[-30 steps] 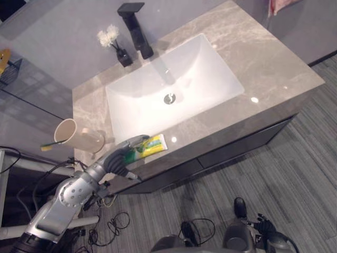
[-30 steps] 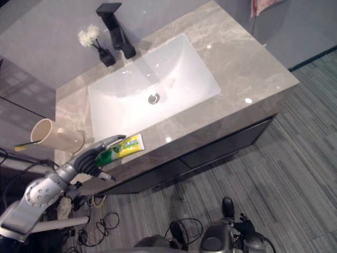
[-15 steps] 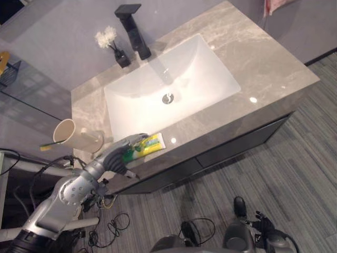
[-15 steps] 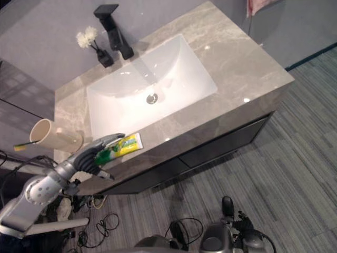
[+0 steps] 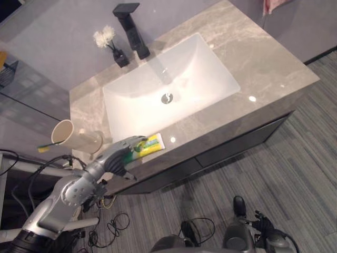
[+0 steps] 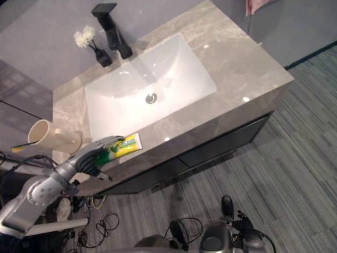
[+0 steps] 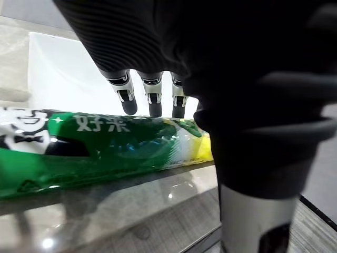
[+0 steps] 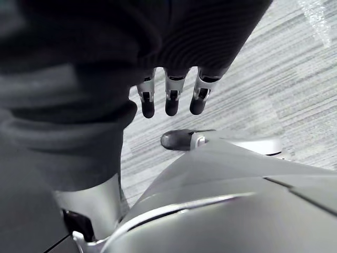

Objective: Organize washtable

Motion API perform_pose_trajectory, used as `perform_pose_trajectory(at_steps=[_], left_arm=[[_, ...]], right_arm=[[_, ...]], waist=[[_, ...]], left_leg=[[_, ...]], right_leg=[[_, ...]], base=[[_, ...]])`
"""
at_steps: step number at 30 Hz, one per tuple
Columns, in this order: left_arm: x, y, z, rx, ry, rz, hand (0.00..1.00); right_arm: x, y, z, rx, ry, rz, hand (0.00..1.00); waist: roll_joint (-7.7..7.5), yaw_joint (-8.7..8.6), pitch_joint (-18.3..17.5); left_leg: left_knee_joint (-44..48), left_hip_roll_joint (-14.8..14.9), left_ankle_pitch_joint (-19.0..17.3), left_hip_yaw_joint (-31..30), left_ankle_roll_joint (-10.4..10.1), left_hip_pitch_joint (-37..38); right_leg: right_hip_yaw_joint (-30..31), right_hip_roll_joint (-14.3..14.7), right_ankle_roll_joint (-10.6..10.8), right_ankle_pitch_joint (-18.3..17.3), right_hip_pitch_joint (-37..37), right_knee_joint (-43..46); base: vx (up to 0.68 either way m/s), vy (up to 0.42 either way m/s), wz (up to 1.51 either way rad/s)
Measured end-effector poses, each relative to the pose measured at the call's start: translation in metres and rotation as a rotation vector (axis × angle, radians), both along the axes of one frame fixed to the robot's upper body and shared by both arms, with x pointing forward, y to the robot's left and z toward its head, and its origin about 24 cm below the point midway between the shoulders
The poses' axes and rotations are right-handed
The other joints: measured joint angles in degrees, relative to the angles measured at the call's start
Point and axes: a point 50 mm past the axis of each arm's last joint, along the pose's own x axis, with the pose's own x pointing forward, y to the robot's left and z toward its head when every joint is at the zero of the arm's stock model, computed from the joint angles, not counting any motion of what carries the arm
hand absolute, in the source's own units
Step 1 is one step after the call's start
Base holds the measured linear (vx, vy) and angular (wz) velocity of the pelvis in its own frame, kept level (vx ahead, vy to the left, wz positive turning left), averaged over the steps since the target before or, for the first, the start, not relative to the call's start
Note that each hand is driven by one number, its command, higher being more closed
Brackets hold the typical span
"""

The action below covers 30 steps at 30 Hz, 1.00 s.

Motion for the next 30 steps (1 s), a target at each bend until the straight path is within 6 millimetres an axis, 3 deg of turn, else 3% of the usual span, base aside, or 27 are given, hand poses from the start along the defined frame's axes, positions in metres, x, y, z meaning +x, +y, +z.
perform_pose_trajectory(at_steps=[10,19,30], left_arm=[[0.017,0.006,0.034,-0.031,-0.269,0.109,1.00],[0.017,0.016,0.039,0.037,-0.335,0.175,1.00],[0.013,0.017,0.037,0.071,-0.382,0.182,1.00]], right_arm=[[0.016,0.004,0.010,0.000,-0.103,-0.001,0.00],[0.020,0.007,0.012,0.002,-0.139,0.002,0.00],[0.021,0.008,0.013,-0.012,-0.156,-0.015,0.00]], waist=[[-0.71,-0.24,3.52],[-1.98,0.10,5.20],[-2.10,0.06,5.30]], left_leg=[[1.34,0.06,0.02,0.61,0.01,-4.62],[1.64,0.04,0.01,0.68,0.01,-6.05],[1.65,0.13,-0.22,0.81,-0.06,-5.82]], right_leg=[[1.48,0.13,-0.15,1.03,-4.82,0.09],[2.15,0.19,-0.23,1.23,-6.62,0.34],[2.84,0.42,-0.23,1.23,-6.79,0.35]], base=[[-0.02,-0.013,-0.06],[-0.01,-0.005,-0.03],[-0.01,-0.003,-0.03]])
